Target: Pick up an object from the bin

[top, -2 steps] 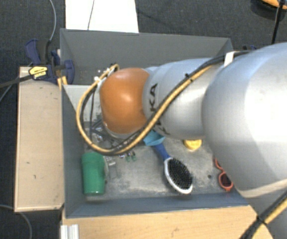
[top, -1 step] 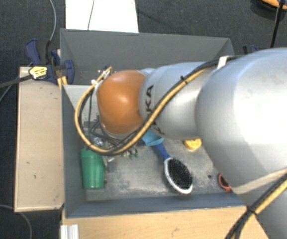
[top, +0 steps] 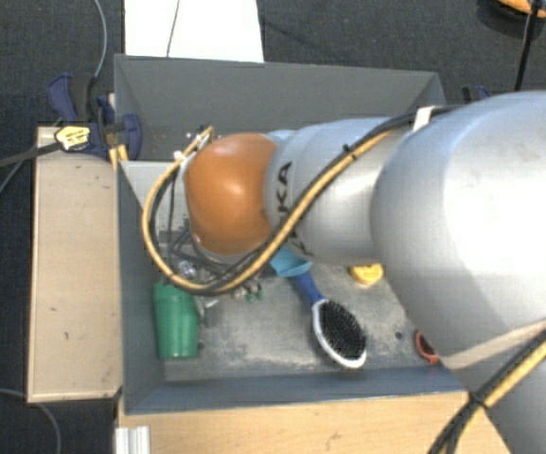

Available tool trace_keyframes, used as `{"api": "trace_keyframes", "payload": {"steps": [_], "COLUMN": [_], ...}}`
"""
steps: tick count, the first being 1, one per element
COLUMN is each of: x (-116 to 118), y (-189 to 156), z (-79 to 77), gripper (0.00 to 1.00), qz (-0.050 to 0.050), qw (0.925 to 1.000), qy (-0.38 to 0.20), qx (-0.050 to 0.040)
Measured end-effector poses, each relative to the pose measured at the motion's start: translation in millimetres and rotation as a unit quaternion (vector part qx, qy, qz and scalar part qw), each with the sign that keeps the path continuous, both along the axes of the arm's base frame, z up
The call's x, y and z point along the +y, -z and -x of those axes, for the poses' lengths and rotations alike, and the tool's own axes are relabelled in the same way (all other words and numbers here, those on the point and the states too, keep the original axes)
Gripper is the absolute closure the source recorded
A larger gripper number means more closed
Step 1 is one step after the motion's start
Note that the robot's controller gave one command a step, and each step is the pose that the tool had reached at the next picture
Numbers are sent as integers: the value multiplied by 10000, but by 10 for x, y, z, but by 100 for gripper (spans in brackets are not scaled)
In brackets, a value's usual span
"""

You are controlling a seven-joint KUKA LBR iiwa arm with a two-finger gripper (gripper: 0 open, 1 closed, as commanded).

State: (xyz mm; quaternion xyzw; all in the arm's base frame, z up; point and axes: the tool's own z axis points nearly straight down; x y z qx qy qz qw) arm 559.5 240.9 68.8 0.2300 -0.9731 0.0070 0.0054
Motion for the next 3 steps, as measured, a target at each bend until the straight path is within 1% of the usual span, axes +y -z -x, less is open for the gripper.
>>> {"api": "trace_keyframes", "payload": {"steps": [1,2,3], "x": [45,56,71], "y": [-129,-208,-109], "z": [32,79,117], "gripper": [100,100,100], "qz": [13,25,56], "qw": [10000,10000,9997], "qy": [49,-58,-225], "qx": [-18,-8,-28]}}
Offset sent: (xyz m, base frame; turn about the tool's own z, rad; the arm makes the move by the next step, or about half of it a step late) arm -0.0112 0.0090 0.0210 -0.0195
